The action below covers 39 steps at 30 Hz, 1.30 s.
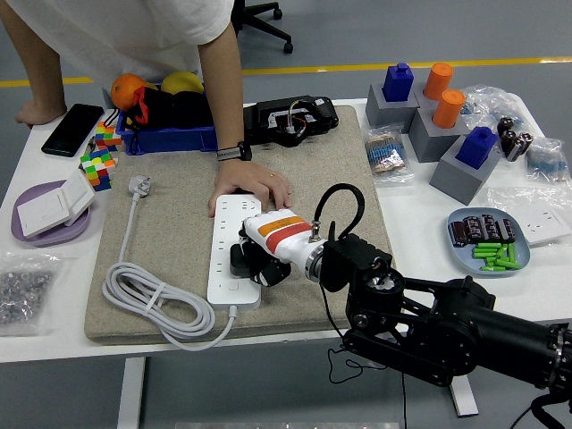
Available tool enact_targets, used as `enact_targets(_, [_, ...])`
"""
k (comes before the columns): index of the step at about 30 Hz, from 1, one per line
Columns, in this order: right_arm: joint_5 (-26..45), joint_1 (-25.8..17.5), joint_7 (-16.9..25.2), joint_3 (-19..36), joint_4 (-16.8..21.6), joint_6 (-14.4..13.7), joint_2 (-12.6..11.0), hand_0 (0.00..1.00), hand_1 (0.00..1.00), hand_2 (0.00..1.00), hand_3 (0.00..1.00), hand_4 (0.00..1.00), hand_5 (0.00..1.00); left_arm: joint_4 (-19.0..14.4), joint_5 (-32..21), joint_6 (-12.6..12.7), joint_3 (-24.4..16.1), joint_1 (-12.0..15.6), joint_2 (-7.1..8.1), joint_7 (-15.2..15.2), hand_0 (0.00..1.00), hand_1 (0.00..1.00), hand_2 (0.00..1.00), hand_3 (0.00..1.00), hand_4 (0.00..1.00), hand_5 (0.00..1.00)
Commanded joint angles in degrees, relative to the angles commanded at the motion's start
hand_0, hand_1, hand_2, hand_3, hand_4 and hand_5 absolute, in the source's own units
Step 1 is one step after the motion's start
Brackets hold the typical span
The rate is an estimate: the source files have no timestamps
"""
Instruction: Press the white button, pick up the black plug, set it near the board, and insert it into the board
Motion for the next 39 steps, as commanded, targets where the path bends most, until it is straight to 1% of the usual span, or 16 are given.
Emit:
enact_targets(5, [0.61, -0.13, -0.46, 0.08, 0.10, 1.32, 0.00, 0.421, 0.481, 0.543, 0.543, 0.807, 0.002, 0.00, -0.18, 0.04, 0.00, 0.00, -0.02, -0.04, 0.649, 0.643, 0.641, 0.685, 0.572, 0.038])
enact_targets(6, [0.74, -0.16, -0.41, 0.16, 0.09, 1.45, 0.00, 0.442, 0.526, 0.601, 0.590, 0.890, 0.072, 0.00, -0.22, 0.04, -0.01, -0.01, -0.01, -0.04, 0.649, 0.643, 0.642, 0.685, 0.571, 0.037])
enact_targets(10, [1.07, -0.29, -0.46, 0.66, 0.11, 2.11, 0.00, 0.442, 0.526, 0.601, 0.590, 0.890, 0.072, 0.00, -0.21, 0.04, -0.07, -0.02, -0.03, -0.05, 0.649, 0.643, 0.642, 0.685, 0.571, 0.037])
enact_targets(11, [1.12, -0.32, -0.47, 0.84, 0.14, 2.31, 0.00, 0.479, 0.599, 0.701, 0.744, 0.951, 0.115, 0.00, -0.25, 0.05, -0.05, -0.01, -0.03, -0.04, 0.649, 0.642, 0.642, 0.685, 0.571, 0.037])
enact_targets(16, [1.21, -0.43, -0.33, 1.49, 0.25, 2.66, 0.00, 0.479, 0.599, 0.701, 0.744, 0.951, 0.115, 0.00, -0.11, 0.05, -0.16, 0.01, -0.06, -0.03, 0.649, 0.642, 0.642, 0.685, 0.571, 0.037])
enact_targets(17, [1.24, -0.47, -0.29, 1.73, 0.32, 2.74, 0.00, 0.493, 0.625, 0.737, 0.774, 0.978, 0.143, 0.00, -0.10, 0.06, -0.14, 0.02, -0.06, -0.04, 0.649, 0.642, 0.642, 0.685, 0.570, 0.036])
enact_targets(25, [1.90, -0.63, -0.09, 2.96, 0.78, 3.52, 0.00, 0.495, 0.630, 0.742, 0.759, 0.991, 0.159, 0.00, 0.15, 0.07, -0.26, 0.05, -0.11, -0.02, 0.649, 0.642, 0.642, 0.684, 0.568, 0.034])
enact_targets(34, [1.87, -1.39, 1.57, 4.75, 2.25, 2.67, 0.00, 0.498, 0.633, 0.746, 0.750, 0.996, 0.164, 0.00, -0.18, 0.13, -0.27, -0.02, -0.17, -0.06, 0.650, 0.642, 0.642, 0.684, 0.566, 0.033])
enact_targets(35, [1.89, -1.47, 1.73, 5.09, 2.55, 2.61, 0.00, 0.493, 0.625, 0.733, 0.715, 0.992, 0.166, 0.00, -0.18, 0.13, -0.29, -0.03, -0.17, -0.05, 0.649, 0.642, 0.642, 0.684, 0.566, 0.033])
enact_targets(39, [2.06, -2.02, 2.39, 6.37, 3.93, 2.41, 0.00, 0.493, 0.625, 0.733, 0.715, 0.992, 0.166, 0.00, 0.00, 0.15, -0.25, -0.06, -0.21, -0.06, 0.649, 0.642, 0.642, 0.684, 0.566, 0.033])
